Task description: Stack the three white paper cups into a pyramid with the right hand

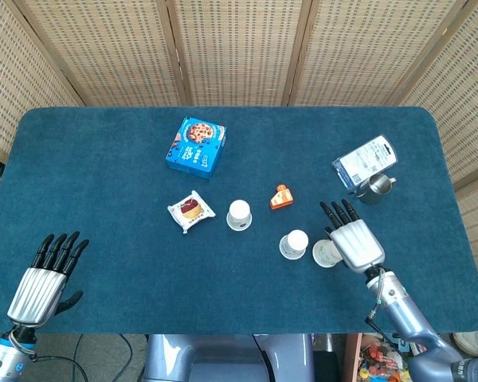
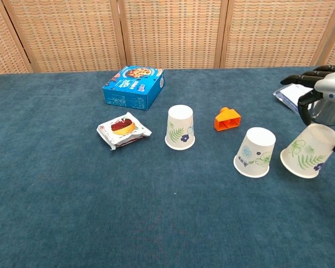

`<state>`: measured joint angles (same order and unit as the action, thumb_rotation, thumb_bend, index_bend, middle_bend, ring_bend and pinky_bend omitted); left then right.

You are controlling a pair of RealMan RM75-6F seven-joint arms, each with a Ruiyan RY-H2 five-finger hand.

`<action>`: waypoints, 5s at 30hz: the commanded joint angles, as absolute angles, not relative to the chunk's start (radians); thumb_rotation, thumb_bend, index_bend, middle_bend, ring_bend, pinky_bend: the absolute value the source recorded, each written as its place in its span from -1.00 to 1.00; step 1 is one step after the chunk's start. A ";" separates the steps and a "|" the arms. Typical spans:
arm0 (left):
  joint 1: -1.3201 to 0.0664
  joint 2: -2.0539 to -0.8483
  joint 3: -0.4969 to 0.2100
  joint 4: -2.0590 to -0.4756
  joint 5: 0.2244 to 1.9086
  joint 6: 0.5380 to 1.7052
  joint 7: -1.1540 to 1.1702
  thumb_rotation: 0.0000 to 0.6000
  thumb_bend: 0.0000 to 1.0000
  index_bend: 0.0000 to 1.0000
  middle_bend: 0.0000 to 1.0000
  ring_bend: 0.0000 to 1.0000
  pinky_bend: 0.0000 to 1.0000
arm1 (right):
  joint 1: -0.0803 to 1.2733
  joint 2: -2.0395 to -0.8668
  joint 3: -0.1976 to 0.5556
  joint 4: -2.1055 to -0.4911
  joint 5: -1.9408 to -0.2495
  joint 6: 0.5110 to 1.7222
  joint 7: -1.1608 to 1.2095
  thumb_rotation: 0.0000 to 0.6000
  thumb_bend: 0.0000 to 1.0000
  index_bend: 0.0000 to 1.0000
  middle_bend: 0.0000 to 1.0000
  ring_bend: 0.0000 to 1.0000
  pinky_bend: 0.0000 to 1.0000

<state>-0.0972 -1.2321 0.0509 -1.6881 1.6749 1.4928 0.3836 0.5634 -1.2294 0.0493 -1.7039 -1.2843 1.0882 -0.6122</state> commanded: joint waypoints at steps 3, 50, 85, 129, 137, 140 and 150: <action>-0.098 -1.235 0.051 -1.687 1.672 1.485 0.388 1.00 -0.60 -1.00 -1.00 -1.00 -1.00 | 0.571 -1.246 0.055 -1.687 -1.282 1.080 -0.615 1.00 -0.88 0.15 -0.88 -1.00 -1.00; -0.086 -1.227 0.046 -1.697 1.694 1.507 0.386 1.00 -0.60 -1.00 -1.00 -1.00 -1.00 | 0.615 -1.241 0.128 -1.723 -1.203 1.109 -0.705 1.00 -0.88 -0.60 -1.00 -1.00 -1.00; -0.093 -1.228 0.036 -1.683 1.674 1.488 0.362 1.00 -0.60 -1.00 -1.00 -1.00 -1.00 | 0.989 -1.506 0.332 -1.697 -0.820 1.013 -0.746 1.00 -0.88 -0.41 -1.00 -1.00 -1.00; -0.115 -1.238 0.028 -1.660 1.620 1.442 0.346 1.00 -0.60 -1.00 -1.00 -1.00 -1.00 | 1.108 -1.765 0.246 -1.206 -0.749 0.845 -0.604 1.00 -0.88 -0.15 -1.00 -1.00 -1.00; -0.115 -1.237 0.030 -1.661 1.621 1.446 0.344 1.00 -0.60 -1.00 -1.00 -1.00 -1.00 | 1.101 -1.750 0.249 -1.227 -0.772 0.865 -0.603 1.00 -0.88 -0.04 -1.00 -1.00 -1.00; -0.113 -1.235 0.030 -1.664 1.625 1.452 0.344 1.00 -0.60 -1.00 -1.00 -1.00 -1.00 | 1.100 -1.715 0.255 -1.275 -0.779 0.894 -0.629 1.00 -0.88 -0.04 -1.00 -1.00 -1.00; -0.110 -1.232 0.040 -1.671 1.645 1.462 0.349 1.00 -0.60 -1.00 -1.00 -1.00 -1.00 | 1.072 -1.526 0.270 -1.519 -0.741 1.025 -0.769 1.00 -0.88 -0.04 -1.00 -1.00 -1.00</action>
<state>-0.1099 -1.2322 0.0387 -1.6708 1.6432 1.4618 0.3476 1.0835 -1.5602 0.2708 -1.4810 -0.7527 0.9968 -0.7384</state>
